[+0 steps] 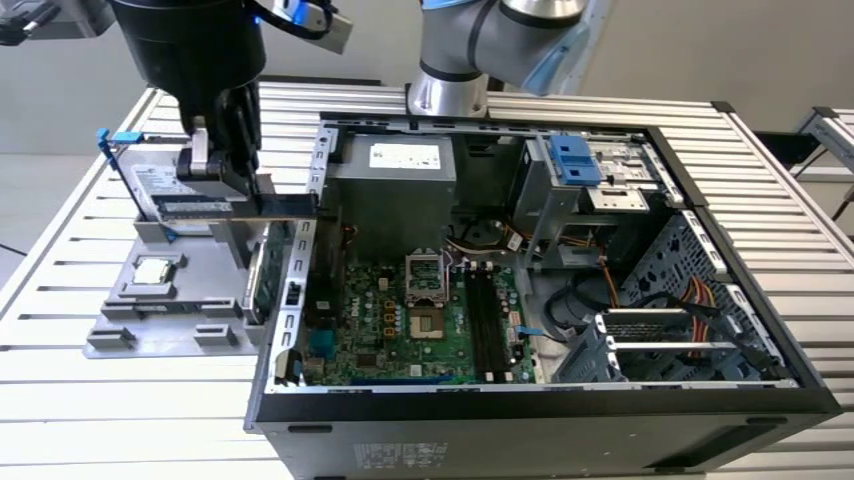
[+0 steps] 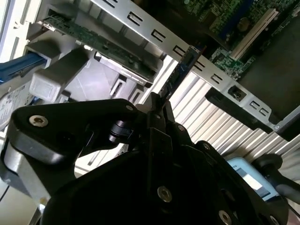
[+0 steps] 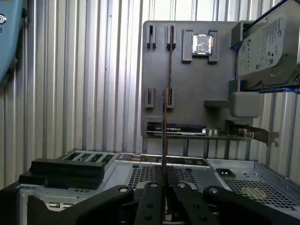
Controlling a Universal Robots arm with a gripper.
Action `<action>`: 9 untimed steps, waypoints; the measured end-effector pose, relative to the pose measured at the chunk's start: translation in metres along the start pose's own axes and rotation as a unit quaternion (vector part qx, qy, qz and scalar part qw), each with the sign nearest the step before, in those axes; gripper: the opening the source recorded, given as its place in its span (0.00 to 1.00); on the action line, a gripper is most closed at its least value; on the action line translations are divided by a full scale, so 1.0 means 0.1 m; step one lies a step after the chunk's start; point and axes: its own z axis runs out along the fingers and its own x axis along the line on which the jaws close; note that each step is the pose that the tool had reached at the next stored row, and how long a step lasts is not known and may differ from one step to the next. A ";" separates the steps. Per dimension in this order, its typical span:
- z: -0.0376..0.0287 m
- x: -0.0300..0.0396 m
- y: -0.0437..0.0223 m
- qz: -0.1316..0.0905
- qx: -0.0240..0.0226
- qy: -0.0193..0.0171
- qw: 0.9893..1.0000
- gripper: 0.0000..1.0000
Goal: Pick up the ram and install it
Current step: 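Pick up the ram and move it above insertion slot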
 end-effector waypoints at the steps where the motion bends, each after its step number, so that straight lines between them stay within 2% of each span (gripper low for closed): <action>1: 0.000 0.000 -0.020 0.000 0.000 0.000 1.000 0.00; 9: 0.000 0.004 -0.177 0.000 -0.001 0.000 1.000 0.00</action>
